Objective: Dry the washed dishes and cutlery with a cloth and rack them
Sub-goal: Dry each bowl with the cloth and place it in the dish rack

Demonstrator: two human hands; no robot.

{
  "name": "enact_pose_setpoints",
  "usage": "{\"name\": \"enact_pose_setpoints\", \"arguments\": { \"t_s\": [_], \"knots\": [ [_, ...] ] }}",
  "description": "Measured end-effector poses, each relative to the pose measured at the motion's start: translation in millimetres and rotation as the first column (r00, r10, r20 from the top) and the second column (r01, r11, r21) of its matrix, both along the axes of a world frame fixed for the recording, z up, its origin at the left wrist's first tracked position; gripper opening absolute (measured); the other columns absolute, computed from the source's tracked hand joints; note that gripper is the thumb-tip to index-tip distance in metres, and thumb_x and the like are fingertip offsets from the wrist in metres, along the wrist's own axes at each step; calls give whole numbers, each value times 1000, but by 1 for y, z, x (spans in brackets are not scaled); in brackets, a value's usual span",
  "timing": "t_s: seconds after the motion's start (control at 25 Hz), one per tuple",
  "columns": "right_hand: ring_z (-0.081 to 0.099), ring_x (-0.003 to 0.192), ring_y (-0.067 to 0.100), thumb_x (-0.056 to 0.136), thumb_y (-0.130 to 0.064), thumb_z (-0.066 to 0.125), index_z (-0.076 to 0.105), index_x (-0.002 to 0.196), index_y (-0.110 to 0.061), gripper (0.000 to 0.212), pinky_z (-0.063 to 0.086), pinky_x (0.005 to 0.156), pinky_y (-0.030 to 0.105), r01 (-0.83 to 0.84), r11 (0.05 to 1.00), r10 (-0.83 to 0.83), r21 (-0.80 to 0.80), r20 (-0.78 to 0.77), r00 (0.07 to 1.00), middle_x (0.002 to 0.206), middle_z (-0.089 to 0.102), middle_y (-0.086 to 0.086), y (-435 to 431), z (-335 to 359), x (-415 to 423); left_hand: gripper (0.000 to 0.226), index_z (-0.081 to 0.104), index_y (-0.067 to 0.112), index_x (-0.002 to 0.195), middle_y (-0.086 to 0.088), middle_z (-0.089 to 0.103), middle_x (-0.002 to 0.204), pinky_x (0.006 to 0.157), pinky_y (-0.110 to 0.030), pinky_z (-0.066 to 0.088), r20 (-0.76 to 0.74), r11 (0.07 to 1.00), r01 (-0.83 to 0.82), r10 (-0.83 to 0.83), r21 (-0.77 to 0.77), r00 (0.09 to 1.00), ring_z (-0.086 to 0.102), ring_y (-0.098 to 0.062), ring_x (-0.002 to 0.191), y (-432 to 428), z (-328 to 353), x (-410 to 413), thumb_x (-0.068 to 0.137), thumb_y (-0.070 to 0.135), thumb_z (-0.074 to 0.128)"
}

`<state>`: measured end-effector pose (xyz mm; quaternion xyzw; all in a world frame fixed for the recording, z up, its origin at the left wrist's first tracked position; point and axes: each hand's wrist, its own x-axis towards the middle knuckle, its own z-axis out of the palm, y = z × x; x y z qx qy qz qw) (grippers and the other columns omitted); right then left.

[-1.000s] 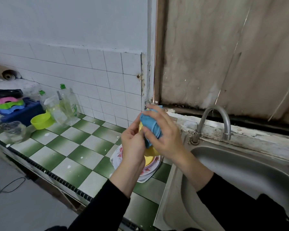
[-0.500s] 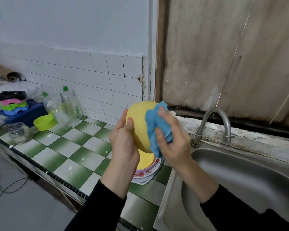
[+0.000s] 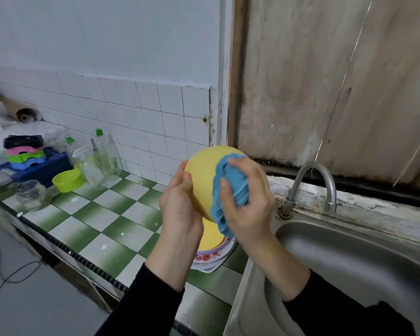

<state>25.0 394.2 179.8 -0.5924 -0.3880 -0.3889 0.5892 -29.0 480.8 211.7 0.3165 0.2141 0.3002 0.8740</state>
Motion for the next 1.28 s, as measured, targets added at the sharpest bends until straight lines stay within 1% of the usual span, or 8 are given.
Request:
{"name": "enact_pose_setpoints", "arguments": {
  "t_s": [0.24, 0.44, 0.56, 0.64, 0.76, 0.88, 1.04, 1.28],
  "knots": [
    [47, 105, 27, 91, -29, 57, 47, 113, -22, 25, 45, 96, 39, 132, 991, -135, 32, 285, 949, 115, 38, 8, -5, -31, 8, 34, 53, 13, 131, -1, 71, 87, 83, -44, 52, 116, 967, 122, -98, -222, 988, 65, -21, 85, 0, 4, -4, 101, 6, 39],
    [49, 105, 3, 94, -19, 48, 42, 119, -14, 25, 42, 92, 21, 70, 939, 36, 338, -299, 954, 115, 43, 4, -3, -19, -2, 32, 57, 17, 125, 2, 65, 123, 106, -52, 40, 152, 997, 78, -75, -15, 986, 61, -20, 107, 7, 1, -2, 98, 7, 41],
    [59, 83, -4, 94, -13, 52, 52, 111, -21, 19, 47, 74, 16, -95, 803, 475, 588, -537, 697, 103, 57, -6, -14, 18, 18, 32, 68, 26, 111, 5, 66, 124, 98, -43, 49, 160, 944, -6, -50, 330, 986, 59, -17, 118, 8, -3, -13, 83, 13, 63],
    [61, 83, 0, 89, -16, 57, 58, 106, -23, 18, 47, 74, 19, -185, 846, 492, 500, -600, 631, 101, 61, -6, -22, 24, 30, 38, 70, 30, 111, 13, 71, 111, 94, -30, 52, 162, 782, -59, -55, 620, 985, 62, -8, 111, 5, -13, -18, 76, 14, 67],
    [59, 97, 8, 83, -26, 61, 56, 109, -27, 26, 46, 83, 19, -264, 957, 291, 122, -433, 853, 111, 57, 3, -25, 20, 16, 33, 67, 25, 108, 19, 73, 98, 86, -17, 50, 129, 650, -61, -58, 757, 990, 65, 1, 99, -6, -24, -20, 79, 10, 60],
    [54, 107, 12, 83, -31, 61, 56, 107, -22, 27, 39, 93, 18, -156, 978, 116, -137, -265, 957, 114, 51, 7, -24, 6, 17, 27, 70, 21, 101, 12, 75, 92, 78, -16, 50, 112, 727, -65, -16, 684, 994, 67, -2, 88, -9, -26, -20, 77, 12, 62],
    [57, 75, 0, 80, -31, 57, 54, 92, -28, 13, 44, 72, 24, -272, 956, 282, 111, -606, 744, 84, 59, -12, -21, 18, 32, 23, 71, 27, 97, 12, 75, 92, 78, -15, 48, 79, 721, -80, 35, 688, 996, 65, -1, 87, -12, -18, -21, 80, 12, 65],
    [57, 101, 3, 88, -22, 57, 55, 116, -16, 28, 45, 87, 16, -168, 954, 128, -247, -172, 977, 111, 61, -4, -19, 15, 13, 33, 69, 23, 100, 7, 75, 90, 78, -17, 53, 41, 799, -126, 126, 588, 991, 68, -4, 84, -21, -2, -16, 92, -6, 54]
  ]
}}
